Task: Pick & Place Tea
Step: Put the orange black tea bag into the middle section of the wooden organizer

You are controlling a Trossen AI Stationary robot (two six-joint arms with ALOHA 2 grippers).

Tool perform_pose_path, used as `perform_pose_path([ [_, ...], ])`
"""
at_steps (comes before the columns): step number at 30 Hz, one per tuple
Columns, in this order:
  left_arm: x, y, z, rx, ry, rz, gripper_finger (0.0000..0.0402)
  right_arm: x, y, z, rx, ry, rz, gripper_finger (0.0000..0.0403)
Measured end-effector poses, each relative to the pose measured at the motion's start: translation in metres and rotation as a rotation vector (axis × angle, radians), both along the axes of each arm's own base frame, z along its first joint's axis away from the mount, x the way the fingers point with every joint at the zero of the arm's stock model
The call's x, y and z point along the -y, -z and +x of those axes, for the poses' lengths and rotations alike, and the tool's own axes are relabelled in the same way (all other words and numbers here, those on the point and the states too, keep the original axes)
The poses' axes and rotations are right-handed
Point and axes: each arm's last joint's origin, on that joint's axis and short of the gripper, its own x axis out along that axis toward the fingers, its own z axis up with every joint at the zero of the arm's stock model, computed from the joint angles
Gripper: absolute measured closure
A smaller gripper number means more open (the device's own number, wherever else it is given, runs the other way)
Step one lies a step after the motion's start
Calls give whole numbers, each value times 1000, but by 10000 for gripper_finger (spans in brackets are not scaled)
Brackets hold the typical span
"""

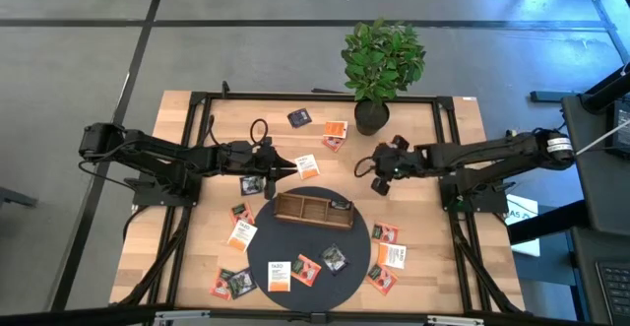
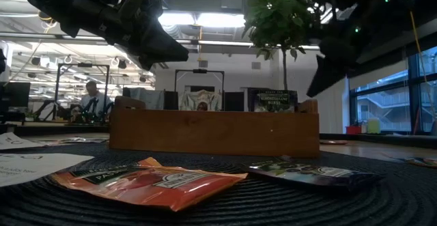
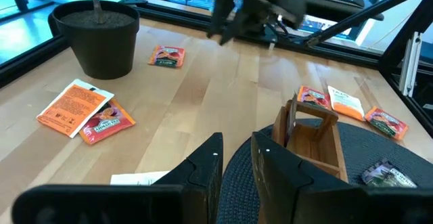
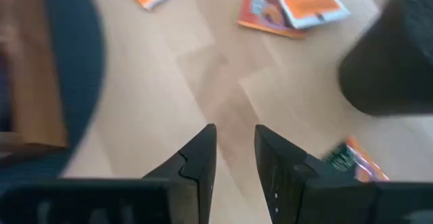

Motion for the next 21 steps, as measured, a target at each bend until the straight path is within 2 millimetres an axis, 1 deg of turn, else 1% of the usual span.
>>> perform_pose_path([
  [2, 0, 0, 0, 0, 0, 0, 327, 6, 2, -3, -12, 90, -7, 298],
  [4, 0, 0, 0, 0, 0, 0, 327, 11, 3, -5, -33, 128, -13, 298],
  [8, 0, 0, 0, 0, 0, 0, 327, 20, 7, -4, -79, 120, -41, 298],
  [13, 0, 0, 0, 0, 1, 1, 327, 32, 18, 0, -123, 156, -44, 298],
  [21, 0, 0, 0, 0, 1, 1, 327, 40, 35, 4, -221, 163, -34, 298],
])
